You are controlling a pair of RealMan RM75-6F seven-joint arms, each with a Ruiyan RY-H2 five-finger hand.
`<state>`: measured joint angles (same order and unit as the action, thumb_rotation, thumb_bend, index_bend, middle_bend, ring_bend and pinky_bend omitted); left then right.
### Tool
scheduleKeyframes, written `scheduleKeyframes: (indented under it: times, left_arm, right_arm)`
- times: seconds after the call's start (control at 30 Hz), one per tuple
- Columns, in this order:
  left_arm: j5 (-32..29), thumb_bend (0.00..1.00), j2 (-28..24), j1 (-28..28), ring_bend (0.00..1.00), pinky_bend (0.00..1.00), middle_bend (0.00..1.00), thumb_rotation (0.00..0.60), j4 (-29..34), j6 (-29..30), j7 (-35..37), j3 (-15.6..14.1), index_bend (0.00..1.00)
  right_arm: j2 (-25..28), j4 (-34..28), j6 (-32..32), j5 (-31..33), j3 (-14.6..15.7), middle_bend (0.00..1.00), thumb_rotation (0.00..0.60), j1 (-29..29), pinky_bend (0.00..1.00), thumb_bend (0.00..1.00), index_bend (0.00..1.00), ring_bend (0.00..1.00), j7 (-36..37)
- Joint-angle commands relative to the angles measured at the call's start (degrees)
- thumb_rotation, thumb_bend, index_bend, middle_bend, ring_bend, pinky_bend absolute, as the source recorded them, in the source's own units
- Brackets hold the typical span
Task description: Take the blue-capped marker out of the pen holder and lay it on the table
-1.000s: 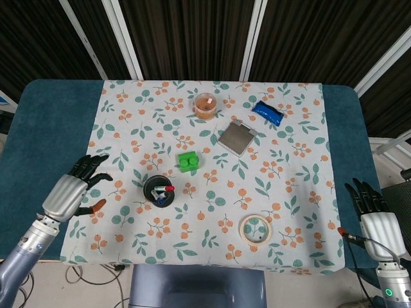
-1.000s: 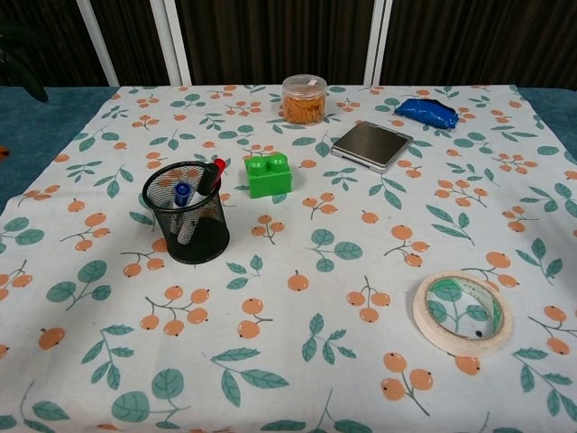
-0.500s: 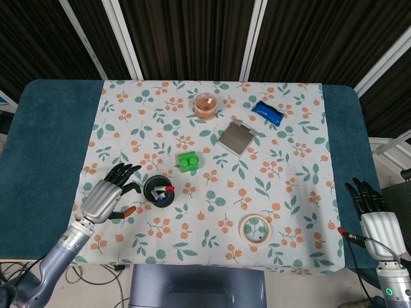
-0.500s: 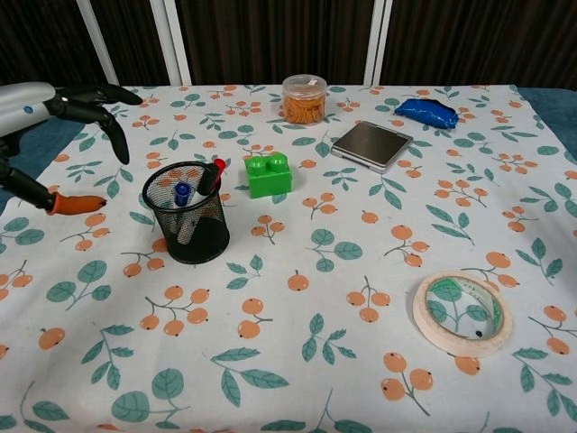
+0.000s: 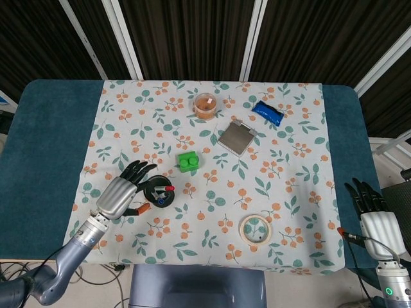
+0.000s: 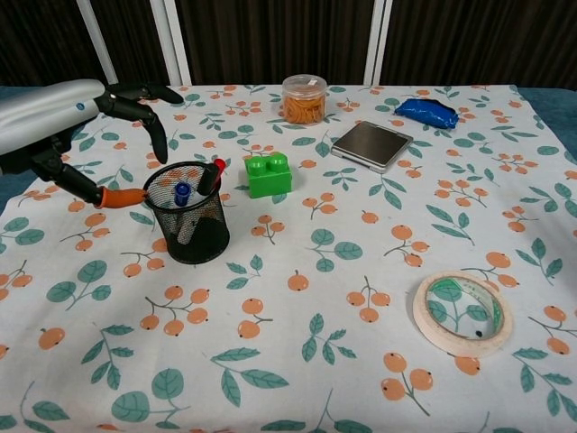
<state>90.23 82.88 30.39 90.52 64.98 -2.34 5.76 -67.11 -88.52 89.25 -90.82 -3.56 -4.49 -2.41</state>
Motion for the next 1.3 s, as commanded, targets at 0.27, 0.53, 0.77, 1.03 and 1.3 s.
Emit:
scheduleKeyframes:
  times: [0.27, 0.53, 0.77, 1.03, 1.3]
  left_arm:
    - [-1.7, 0.28, 1.6, 1.1, 0.0, 0.0, 0.08, 0.6, -0.7, -0.7, -1.1, -0.1, 0.49]
    - [-2.7, 0.28, 1.9, 1.7, 0.0, 0.0, 0.08, 0.6, -1.2, -0.8, -1.7, 0.1, 0.5]
    - [-4.0, 0.28, 2.6, 2.8, 0.0, 0.0, 0.08, 0.6, -0.9, -2.0, -3.4, 0.3, 0.5]
    - [-4.5, 0.28, 2.9, 3.4, 0.0, 0.0, 0.08, 0.6, 0.2, -2.0, -5.6, 0.1, 0.51]
    - [-5.4, 0.28, 3.1, 3.6, 0.0, 0.0, 0.08, 0.6, 0.7, -2.2, -7.0, -0.2, 0.51]
  right_arm:
    - [0.2, -0.2, -0.3, 0.2, 0.0, 0.0, 0.6, 0.0, 0.17, 0.11, 0.06, 0.05, 0.1]
    - [0.2, -0.5, -0.4, 0.2, 0.1, 0.0, 0.6, 0.0, 0.17, 0.11, 0.06, 0.05, -0.1]
    - [0.2, -0.5, -0.5, 0.2, 0.1, 0.0, 0.6, -0.1, 0.17, 0.11, 0.06, 0.05, -0.2]
    - [0.4, -0.5, -0.6, 0.0, 0.2, 0.0, 0.6, -0.2, 0.17, 0.11, 0.06, 0.05, 0.1]
    - [0.4, -0.5, -0.5, 0.0, 0.1, 0.0, 0.6, -0.2, 0.17, 0.11, 0.06, 0.05, 0.3]
